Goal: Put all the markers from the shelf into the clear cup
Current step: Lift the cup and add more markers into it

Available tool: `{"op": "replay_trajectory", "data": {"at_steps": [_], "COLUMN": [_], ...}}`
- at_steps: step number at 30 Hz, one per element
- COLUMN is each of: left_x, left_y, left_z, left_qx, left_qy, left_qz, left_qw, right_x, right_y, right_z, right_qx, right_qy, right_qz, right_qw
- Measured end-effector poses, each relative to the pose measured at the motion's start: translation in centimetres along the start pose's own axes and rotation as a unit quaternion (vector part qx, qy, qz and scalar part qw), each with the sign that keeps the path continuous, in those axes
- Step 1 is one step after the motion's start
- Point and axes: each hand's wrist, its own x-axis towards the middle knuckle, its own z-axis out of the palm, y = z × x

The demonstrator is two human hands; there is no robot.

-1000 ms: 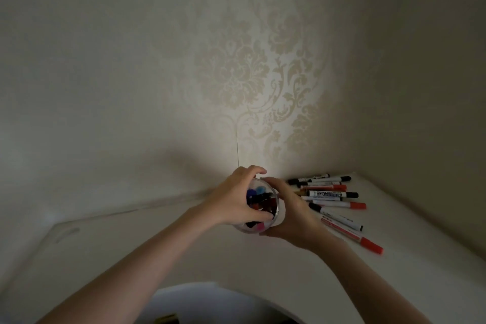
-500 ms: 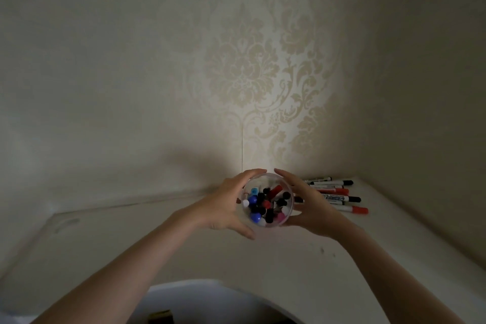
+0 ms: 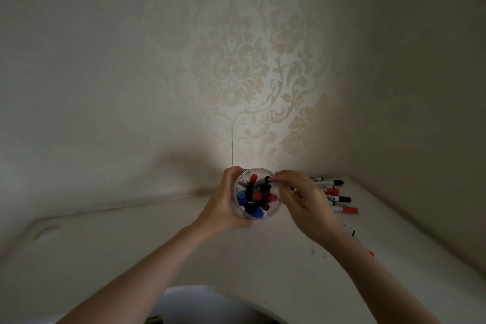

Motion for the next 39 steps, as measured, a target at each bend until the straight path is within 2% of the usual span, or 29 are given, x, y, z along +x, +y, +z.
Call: {"op": "replay_trajectory", "data": {"at_steps": [4, 17, 21, 24, 26, 29, 33, 39], "left_x": [0.2, 0.7, 0.9, 1.1, 1.3, 1.3, 1.3, 1.4], "left_y": [-0.7, -0.1, 0.5, 1.2, 1.5, 1.7, 1.7, 1.5], "left_z": [-0.7, -2.1, -1.8, -1.5, -1.4, -1.5, -1.5, -2.0], "left_qx": [-0.021, -0.038, -0.022, -0.012, -0.008, 0.002, -0.002, -0.039], "left_qy": [-0.013, -0.048, -0.049, -0.065, -0.078, -0.089, -0.086, -0.086], "left_qz": [-0.024, -0.068, -0.062, -0.051, -0.052, -0.055, -0.055, -0.067], "left_qw": [0.999, 0.996, 0.997, 0.997, 0.996, 0.995, 0.995, 0.993], "right_x": [0.7, 0.8, 1.6, 2.8, 3.6, 4.9, 5.6, 5.2], "right_y": [-0.4, -0.5, -1.5, -3.1, -3.5, -3.3, -3.2, -3.6], "right_z": [1.0, 1.9, 1.2, 1.6, 2.3, 2.8, 3.0, 2.9], "right_qx": [-0.069, -0.044, -0.126, -0.219, -0.295, -0.390, -0.475, -0.466], "right_qy": [-0.012, 0.024, 0.069, -0.037, -0.121, -0.190, -0.232, -0.214], "right_qz": [-0.033, -0.008, -0.036, -0.058, -0.042, -0.011, -0.010, -0.021], "right_qw": [0.997, 0.999, 0.989, 0.973, 0.947, 0.901, 0.849, 0.858]}}
